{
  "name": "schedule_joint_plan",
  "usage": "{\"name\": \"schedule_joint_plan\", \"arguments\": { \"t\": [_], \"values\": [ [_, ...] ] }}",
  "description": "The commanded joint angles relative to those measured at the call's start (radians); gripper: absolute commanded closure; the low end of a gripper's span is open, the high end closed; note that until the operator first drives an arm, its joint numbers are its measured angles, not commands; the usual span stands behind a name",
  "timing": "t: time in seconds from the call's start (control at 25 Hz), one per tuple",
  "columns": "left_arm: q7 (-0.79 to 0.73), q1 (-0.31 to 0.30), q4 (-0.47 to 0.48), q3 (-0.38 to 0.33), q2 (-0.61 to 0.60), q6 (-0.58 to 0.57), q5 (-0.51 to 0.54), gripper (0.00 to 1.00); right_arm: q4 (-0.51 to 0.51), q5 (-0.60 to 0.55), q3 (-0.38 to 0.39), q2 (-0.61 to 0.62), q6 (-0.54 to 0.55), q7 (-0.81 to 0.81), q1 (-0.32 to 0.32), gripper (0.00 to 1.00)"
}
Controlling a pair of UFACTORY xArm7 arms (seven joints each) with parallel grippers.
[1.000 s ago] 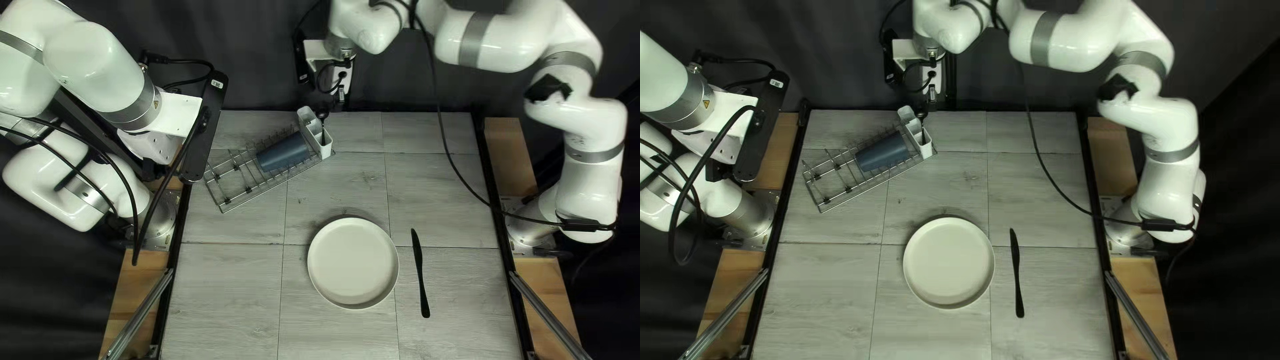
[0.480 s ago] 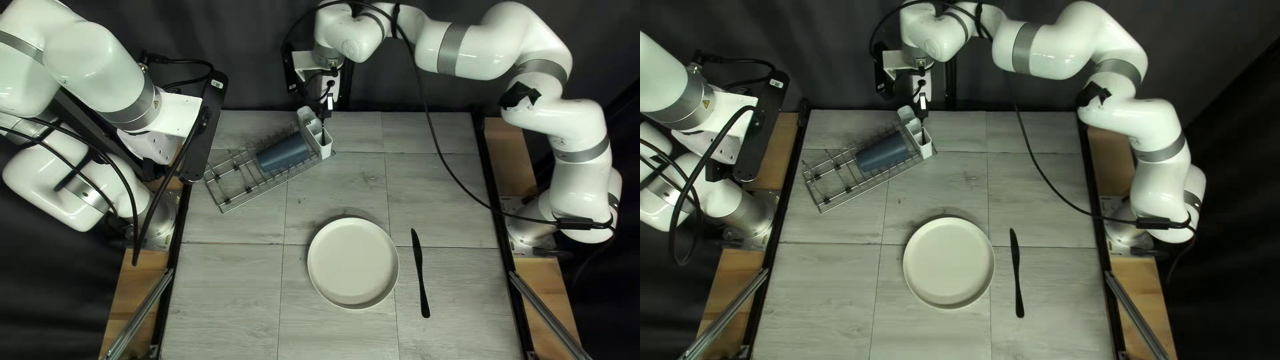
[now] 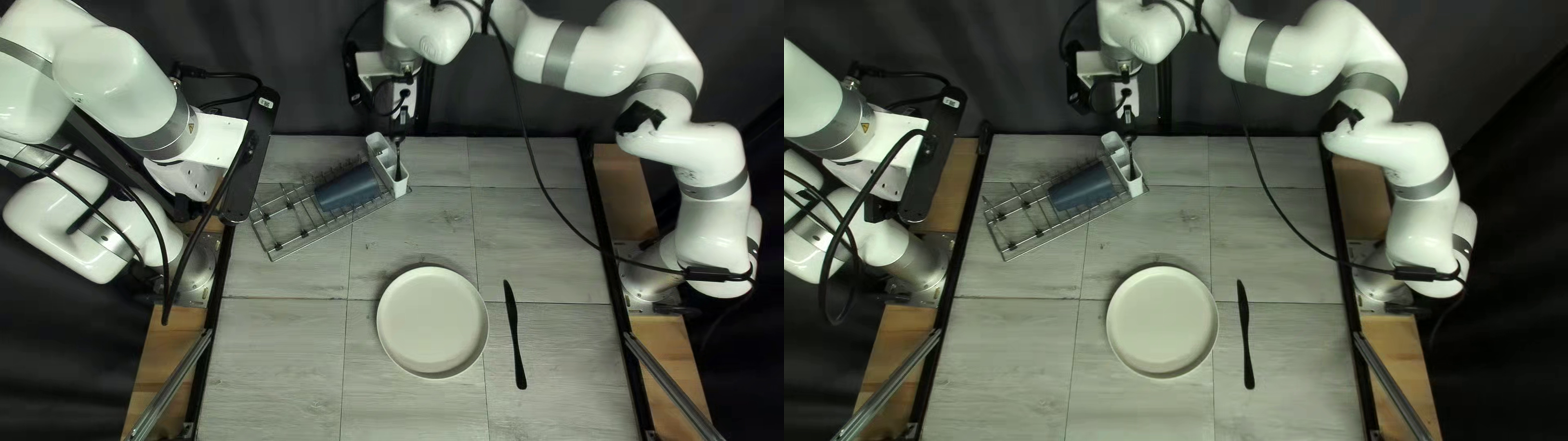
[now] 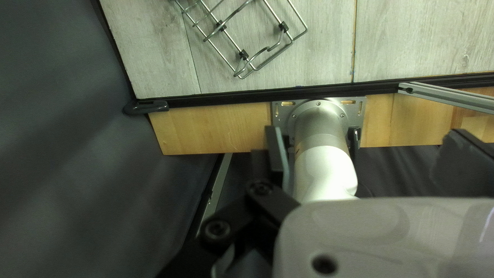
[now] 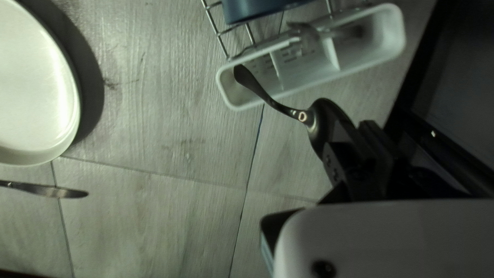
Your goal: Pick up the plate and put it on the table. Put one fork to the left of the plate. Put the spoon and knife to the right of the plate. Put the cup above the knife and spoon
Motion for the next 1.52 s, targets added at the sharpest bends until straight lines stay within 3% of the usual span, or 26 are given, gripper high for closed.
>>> {"name": "schedule_joint_plan", "arguments": {
  "t": [0.04, 0.2, 0.48, 0.6, 0.96, 1.08, 1.2, 1.28, 1.32, 1.36, 1.52],
  "values": [
    [0.000, 0.000, 0.000, 0.000, 0.000, 0.000, 0.000, 0.00, -0.089, -0.043, -0.032, -0.158, 0.048, 0.093, 0.025, 1.00],
    [0.000, 0.000, 0.000, 0.000, 0.000, 0.000, 0.000, 0.00, -0.228, -0.037, -0.037, -0.317, 0.063, 0.178, 0.038, 1.00],
    [0.000, 0.000, 0.000, 0.000, 0.000, 0.000, 0.000, 0.00, -0.507, 0.088, -0.017, -0.584, 0.101, 0.296, 0.056, 1.00],
    [0.000, 0.000, 0.000, 0.000, 0.000, 0.000, 0.000, 0.00, -0.498, 0.138, -0.013, -0.585, 0.178, 0.254, 0.061, 1.00],
    [0.000, 0.000, 0.000, 0.000, 0.000, 0.000, 0.000, 0.00, -0.502, 0.112, -0.010, -0.588, 0.172, 0.242, 0.064, 1.00],
    [0.000, 0.000, 0.000, 0.000, 0.000, 0.000, 0.000, 0.00, -0.531, 0.156, -0.027, -0.566, 0.173, 0.173, 0.044, 1.00],
    [0.000, 0.000, 0.000, 0.000, 0.000, 0.000, 0.000, 0.00, -0.650, 0.215, -0.021, -0.626, 0.177, 0.148, 0.049, 1.00],
    [0.000, 0.000, 0.000, 0.000, 0.000, 0.000, 0.000, 0.00, -0.811, 0.276, -0.008, -0.724, 0.158, 0.146, 0.064, 1.00],
    [0.000, 0.000, 0.000, 0.000, 0.000, 0.000, 0.000, 0.00, -0.841, 0.291, -0.005, -0.742, 0.154, 0.145, 0.066, 1.00],
    [0.000, 0.000, 0.000, 0.000, 0.000, 0.000, 0.000, 0.00, -0.958, 0.327, 0.012, -0.822, 0.117, 0.154, 0.080, 1.00],
    [0.000, 0.000, 0.000, 0.000, 0.000, 0.000, 0.000, 0.00, -1.157, 0.406, 0.057, -0.962, 0.041, 0.183, 0.109, 1.00]
  ]
}}
